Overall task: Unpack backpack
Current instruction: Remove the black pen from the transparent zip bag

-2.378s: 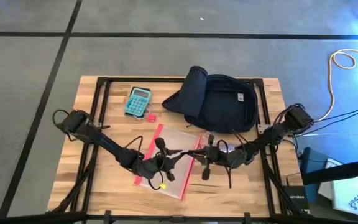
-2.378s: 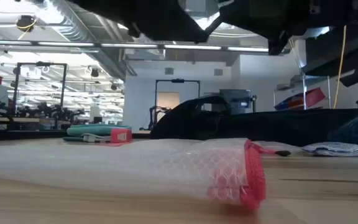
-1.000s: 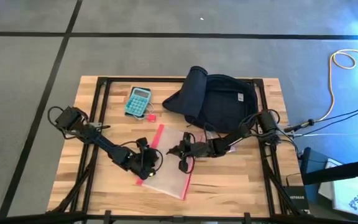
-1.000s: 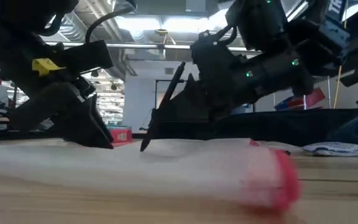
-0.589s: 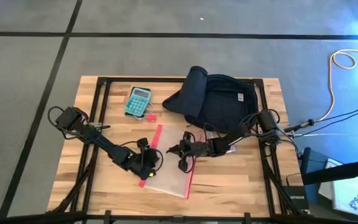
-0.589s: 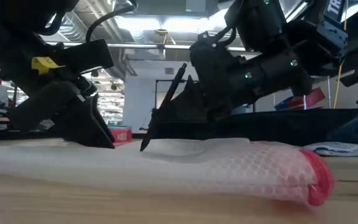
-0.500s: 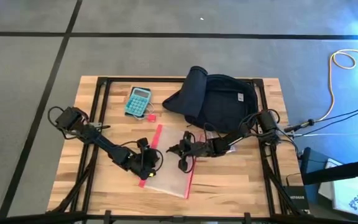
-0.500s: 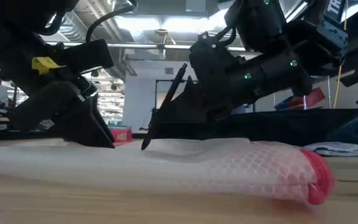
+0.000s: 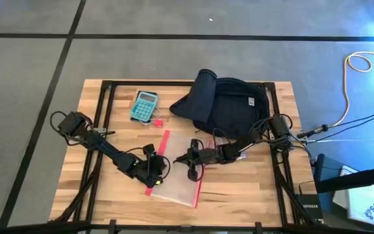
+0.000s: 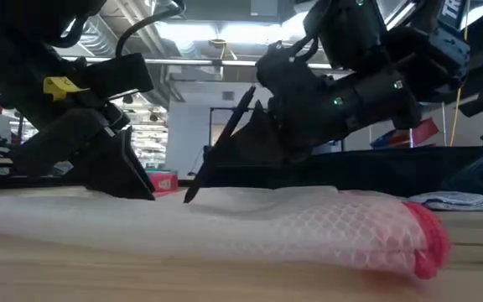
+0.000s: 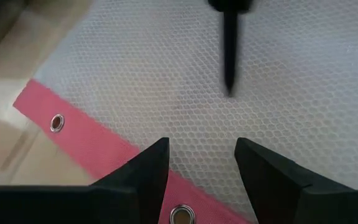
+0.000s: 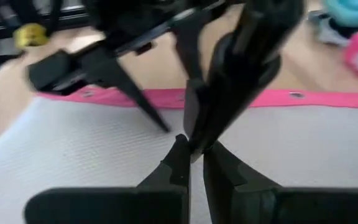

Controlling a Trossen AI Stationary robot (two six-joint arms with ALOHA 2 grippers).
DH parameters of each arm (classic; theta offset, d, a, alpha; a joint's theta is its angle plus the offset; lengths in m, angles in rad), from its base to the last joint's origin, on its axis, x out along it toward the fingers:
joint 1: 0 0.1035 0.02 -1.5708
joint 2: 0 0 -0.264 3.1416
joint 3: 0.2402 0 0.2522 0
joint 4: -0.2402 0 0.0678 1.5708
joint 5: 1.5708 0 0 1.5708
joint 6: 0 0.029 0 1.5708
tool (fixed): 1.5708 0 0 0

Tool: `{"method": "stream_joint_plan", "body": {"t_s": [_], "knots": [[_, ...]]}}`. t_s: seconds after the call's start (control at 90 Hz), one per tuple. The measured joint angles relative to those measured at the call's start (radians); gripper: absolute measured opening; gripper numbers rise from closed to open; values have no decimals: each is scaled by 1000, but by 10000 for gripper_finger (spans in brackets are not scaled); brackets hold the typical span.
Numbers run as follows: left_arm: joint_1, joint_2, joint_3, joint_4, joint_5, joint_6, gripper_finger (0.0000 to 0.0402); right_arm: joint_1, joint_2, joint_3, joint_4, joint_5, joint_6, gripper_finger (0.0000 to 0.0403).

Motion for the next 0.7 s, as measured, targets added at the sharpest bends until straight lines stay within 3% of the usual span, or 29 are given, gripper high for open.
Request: {"method": "stream_joint_plan", "body": {"t_s": [0.122, 0.267, 0.456, 0.578, 0.7], "knots": [[0, 0, 0, 0, -1, 2, 175, 0, 0, 0, 0, 9, -3, 0], [0, 1, 0, 0, -2, 3, 175, -1, 0, 0, 1, -108, -2, 0], [0, 1, 0, 1, -13, 9, 175, 0, 2, -2, -5, -98, -4, 5], [0, -12, 2, -33, -67, 24, 175, 0, 0, 18, 18, -107, -50, 6], [-6, -110, 7, -92, -164, -12, 175, -1, -21, 85, -53, -128, -87, 4]]}}
